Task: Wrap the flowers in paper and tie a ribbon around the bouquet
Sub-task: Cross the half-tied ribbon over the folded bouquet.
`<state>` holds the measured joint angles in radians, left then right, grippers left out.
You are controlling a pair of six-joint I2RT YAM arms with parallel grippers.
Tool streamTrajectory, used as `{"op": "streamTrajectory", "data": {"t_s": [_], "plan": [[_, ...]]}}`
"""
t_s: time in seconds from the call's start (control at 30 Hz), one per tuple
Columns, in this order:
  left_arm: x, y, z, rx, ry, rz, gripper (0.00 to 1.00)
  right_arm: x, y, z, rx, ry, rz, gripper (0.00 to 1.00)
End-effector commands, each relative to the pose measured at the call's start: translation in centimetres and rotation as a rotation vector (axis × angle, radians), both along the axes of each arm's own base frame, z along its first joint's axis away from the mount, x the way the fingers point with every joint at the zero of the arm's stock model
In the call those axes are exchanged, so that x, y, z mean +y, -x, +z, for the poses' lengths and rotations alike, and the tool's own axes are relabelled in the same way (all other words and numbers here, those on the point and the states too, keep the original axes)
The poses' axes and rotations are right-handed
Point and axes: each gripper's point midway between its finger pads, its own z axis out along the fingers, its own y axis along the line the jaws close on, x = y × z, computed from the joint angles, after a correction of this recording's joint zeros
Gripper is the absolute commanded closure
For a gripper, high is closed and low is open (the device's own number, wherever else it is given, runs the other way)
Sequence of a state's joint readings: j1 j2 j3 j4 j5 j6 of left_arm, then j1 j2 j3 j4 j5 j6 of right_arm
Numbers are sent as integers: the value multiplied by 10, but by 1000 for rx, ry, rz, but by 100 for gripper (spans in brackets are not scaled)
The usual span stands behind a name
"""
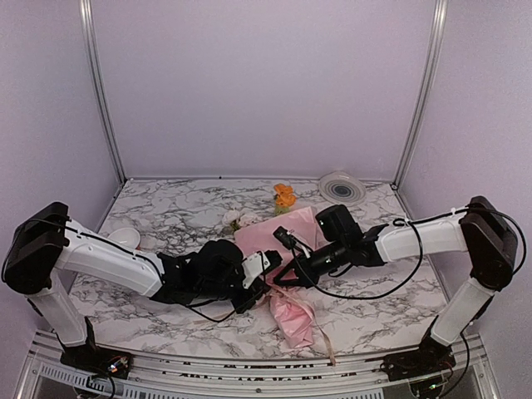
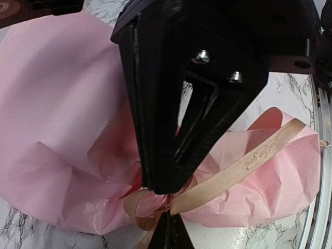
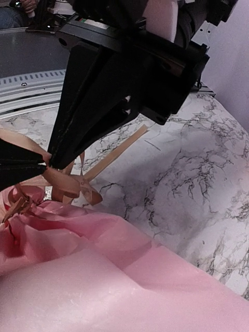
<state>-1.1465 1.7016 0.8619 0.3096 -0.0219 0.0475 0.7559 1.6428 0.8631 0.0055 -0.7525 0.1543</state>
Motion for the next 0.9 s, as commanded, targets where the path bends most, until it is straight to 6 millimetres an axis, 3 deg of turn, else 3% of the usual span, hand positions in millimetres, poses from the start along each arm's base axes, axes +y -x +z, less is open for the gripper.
{"op": "streamTrajectory", "data": {"t_s": [0.0, 0.2, 0.47, 0.63, 0.87], "plan": [[4, -10, -6, 32, -6, 90, 100, 4, 4, 20, -14, -94, 33, 100], [0, -17, -24, 86, -62, 124, 100, 4, 7, 19, -6, -125, 38, 100], [4, -29, -24, 110, -59, 176, 100, 9, 6, 25, 6, -145, 46, 100], [-6, -31, -17, 118, -26, 155, 100, 7, 18, 12, 76, -142, 90, 100], [-10, -32, -18, 129, -23, 145, 99, 3, 14, 1, 77, -89, 67, 93]]}}
